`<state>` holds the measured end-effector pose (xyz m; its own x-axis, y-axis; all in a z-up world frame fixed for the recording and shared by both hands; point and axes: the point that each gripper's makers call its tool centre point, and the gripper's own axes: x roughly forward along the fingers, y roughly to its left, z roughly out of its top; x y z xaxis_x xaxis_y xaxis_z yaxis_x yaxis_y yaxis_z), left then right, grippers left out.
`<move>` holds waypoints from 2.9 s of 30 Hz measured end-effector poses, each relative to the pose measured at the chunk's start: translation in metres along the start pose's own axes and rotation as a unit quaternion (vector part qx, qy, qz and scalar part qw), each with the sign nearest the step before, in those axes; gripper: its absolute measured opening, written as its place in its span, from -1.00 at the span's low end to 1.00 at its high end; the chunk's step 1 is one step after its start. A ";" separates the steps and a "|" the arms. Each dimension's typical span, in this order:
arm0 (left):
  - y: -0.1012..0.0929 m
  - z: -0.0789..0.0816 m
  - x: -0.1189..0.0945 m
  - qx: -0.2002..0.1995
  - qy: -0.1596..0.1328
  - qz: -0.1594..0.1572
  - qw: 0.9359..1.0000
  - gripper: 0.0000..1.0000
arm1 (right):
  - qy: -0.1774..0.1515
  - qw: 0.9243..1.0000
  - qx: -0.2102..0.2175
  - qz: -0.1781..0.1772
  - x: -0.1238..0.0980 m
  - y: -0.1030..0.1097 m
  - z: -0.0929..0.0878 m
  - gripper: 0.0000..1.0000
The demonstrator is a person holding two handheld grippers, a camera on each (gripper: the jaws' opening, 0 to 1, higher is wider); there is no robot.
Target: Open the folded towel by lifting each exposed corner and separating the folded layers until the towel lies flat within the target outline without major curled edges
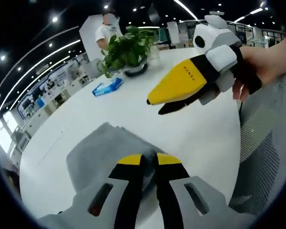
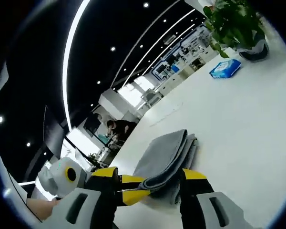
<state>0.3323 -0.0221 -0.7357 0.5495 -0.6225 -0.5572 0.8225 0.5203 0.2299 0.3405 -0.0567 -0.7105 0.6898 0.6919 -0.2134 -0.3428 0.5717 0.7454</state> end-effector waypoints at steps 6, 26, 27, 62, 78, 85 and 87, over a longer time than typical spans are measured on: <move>-0.014 0.012 -0.011 -0.023 -0.017 -0.006 1.000 -0.84 | 0.041 0.998 0.037 -0.013 0.002 -0.005 -0.020 -0.03; -0.070 0.033 -0.038 -0.037 -0.040 -0.063 0.997 -0.86 | 0.068 0.984 0.163 -0.034 -0.006 -0.022 -0.039 -0.50; -0.073 0.034 -0.038 -0.035 -0.039 -0.066 0.996 -0.86 | 0.070 0.984 0.160 -0.038 -0.006 -0.023 -0.040 -0.54; 0.001 0.035 -0.022 -0.294 -0.026 -0.033 0.955 -0.50 | 0.185 0.819 -0.528 -0.123 0.003 -0.009 -0.045 -0.91; 0.008 0.016 -0.021 -0.391 -0.002 -0.029 0.920 -0.46 | 0.218 0.609 -0.757 -0.090 0.012 0.004 -0.054 -0.92; 0.004 0.010 -0.021 -0.439 0.006 -0.036 0.898 -0.68 | 0.216 0.612 -0.755 -0.091 0.012 0.005 -0.054 -0.92; 0.006 0.011 -0.020 -0.453 -0.004 -0.037 0.891 -0.72 | 0.214 0.614 -0.754 -0.091 0.012 0.005 -0.053 -0.92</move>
<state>0.3277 -0.0126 -0.7146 0.5022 -0.6772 -0.5378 0.4028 0.7335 -0.5475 0.3132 -0.0218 -0.7430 0.6847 0.4236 -0.5931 -0.7076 0.1912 -0.6802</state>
